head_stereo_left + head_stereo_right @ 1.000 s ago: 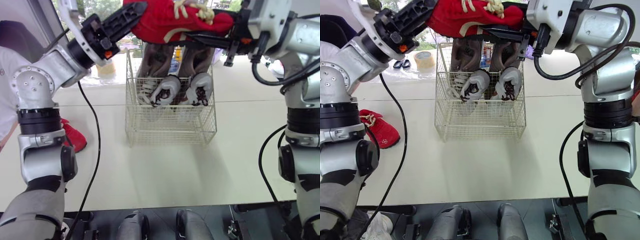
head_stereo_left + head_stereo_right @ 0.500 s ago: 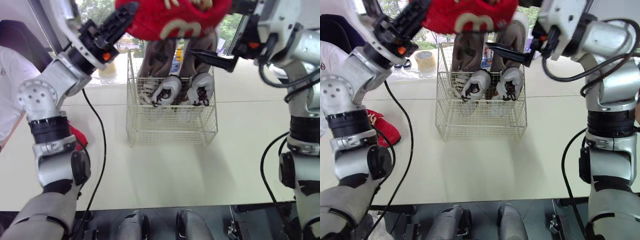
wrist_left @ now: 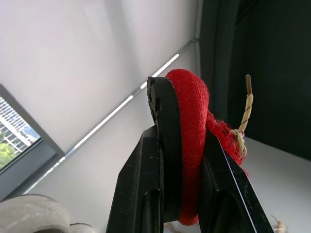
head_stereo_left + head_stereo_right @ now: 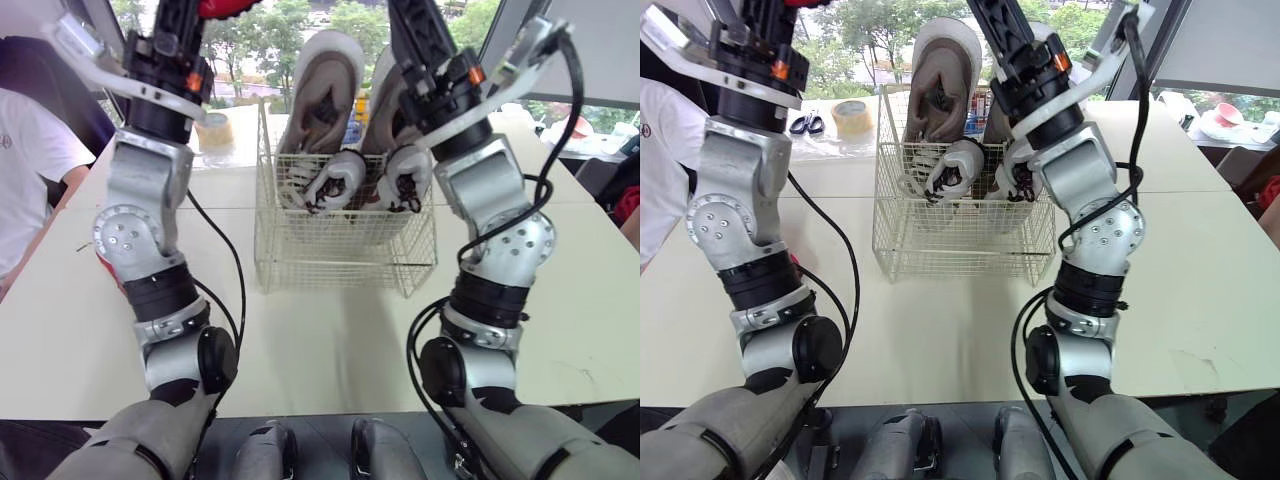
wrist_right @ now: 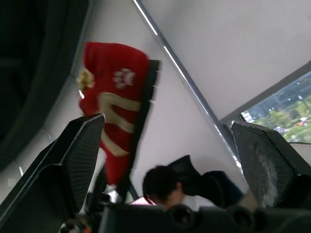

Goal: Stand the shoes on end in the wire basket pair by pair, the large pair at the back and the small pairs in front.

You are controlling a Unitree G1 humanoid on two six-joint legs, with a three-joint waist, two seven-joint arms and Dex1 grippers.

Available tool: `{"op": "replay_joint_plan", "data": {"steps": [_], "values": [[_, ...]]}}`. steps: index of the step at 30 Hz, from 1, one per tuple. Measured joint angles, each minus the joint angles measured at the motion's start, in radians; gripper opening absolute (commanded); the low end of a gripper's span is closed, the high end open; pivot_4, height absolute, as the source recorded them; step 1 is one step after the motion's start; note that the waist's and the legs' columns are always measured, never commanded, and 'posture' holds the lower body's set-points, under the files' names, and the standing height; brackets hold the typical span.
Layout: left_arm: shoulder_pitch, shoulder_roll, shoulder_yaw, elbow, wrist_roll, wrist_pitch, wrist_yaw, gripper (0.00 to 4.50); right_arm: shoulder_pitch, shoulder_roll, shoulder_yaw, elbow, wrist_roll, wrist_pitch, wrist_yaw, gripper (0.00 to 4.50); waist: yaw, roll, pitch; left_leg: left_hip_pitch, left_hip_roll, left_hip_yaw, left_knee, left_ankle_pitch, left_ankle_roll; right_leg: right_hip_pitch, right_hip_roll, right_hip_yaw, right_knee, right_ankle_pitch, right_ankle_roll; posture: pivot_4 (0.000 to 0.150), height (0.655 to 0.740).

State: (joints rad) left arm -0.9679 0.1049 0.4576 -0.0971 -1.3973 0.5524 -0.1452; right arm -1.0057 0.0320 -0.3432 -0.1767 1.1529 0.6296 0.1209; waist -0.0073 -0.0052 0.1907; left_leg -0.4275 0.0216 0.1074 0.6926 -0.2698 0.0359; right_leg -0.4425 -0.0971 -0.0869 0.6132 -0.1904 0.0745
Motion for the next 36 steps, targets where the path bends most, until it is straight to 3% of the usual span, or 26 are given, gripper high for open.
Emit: {"op": "replay_joint_plan", "data": {"steps": [14,17,22,25,33,34,36], "values": [[0.109,-0.003,-0.114,-0.058,0.042,0.001,-0.058,0.23,-0.017,0.023,0.022,0.003,0.111,-0.08,-0.04,4.48,-0.006,0.0,0.0,0.0,0.001,-0.001,0.0,-0.002,0.004,-0.001,0.001,0.0,-0.001,0.0,0.0,0.15,0.74],[0.119,0.004,-0.126,-0.061,0.062,0.0,-0.067,0.23,-0.017,0.023,0.022,0.017,0.11,-0.1,-0.041,3.71,-0.005,0.0,0.0,0.0,0.001,-0.001,0.0,-0.003,0.004,-0.001,0.001,0.0,-0.001,0.0,0.0,0.15,0.74],[0.119,0.004,-0.142,-0.086,0.086,-0.009,-0.071,0.23,-0.017,0.029,0.025,0.043,0.101,-0.134,-0.042,1.37,-0.005,0.0,0.0,0.0,0.001,-0.001,0.0,-0.003,0.005,-0.001,0.001,0.0,-0.001,0.0,0.0,0.15,0.74],[0.119,0.008,-0.152,-0.099,0.1,-0.017,-0.071,0.23,-0.017,0.029,0.027,0.046,0.089,-0.144,-0.042,0.61,-0.006,0.0,0.0,0.0,0.001,-0.001,0.0,-0.003,0.005,-0.001,0.001,0.0,-0.001,0.0,0.0,0.15,0.74],[0.232,0.1,-0.188,-0.18,0.133,0.041,-0.059,4.13,-0.018,-0.016,0.035,0.043,0.087,-0.14,-0.019,0.61,-0.007,0.0,0.0,0.0,0.001,-0.001,-0.001,-0.003,0.005,-0.001,0.001,0.0,-0.001,0.0,0.0,0.15,0.74],[0.259,0.117,-0.198,-0.216,0.142,0.054,-0.046,4.44,-0.022,-0.026,0.035,0.043,0.089,-0.139,-0.01,0.61,-0.007,0.0,0.0,0.0,0.001,-0.001,-0.002,-0.003,0.005,-0.001,0.0,0.0,-0.001,0.0,0.0,0.15,0.74],[0.305,0.129,-0.215,-0.253,0.141,0.08,-0.012,4.44,-0.042,-0.065,0.037,0.044,0.092,-0.131,0.016,0.61,-0.005,0.0,0.0,0.0,0.001,-0.001,-0.002,-0.003,0.005,-0.001,0.0,0.0,-0.001,0.0,0.0,0.15,0.74]]}}
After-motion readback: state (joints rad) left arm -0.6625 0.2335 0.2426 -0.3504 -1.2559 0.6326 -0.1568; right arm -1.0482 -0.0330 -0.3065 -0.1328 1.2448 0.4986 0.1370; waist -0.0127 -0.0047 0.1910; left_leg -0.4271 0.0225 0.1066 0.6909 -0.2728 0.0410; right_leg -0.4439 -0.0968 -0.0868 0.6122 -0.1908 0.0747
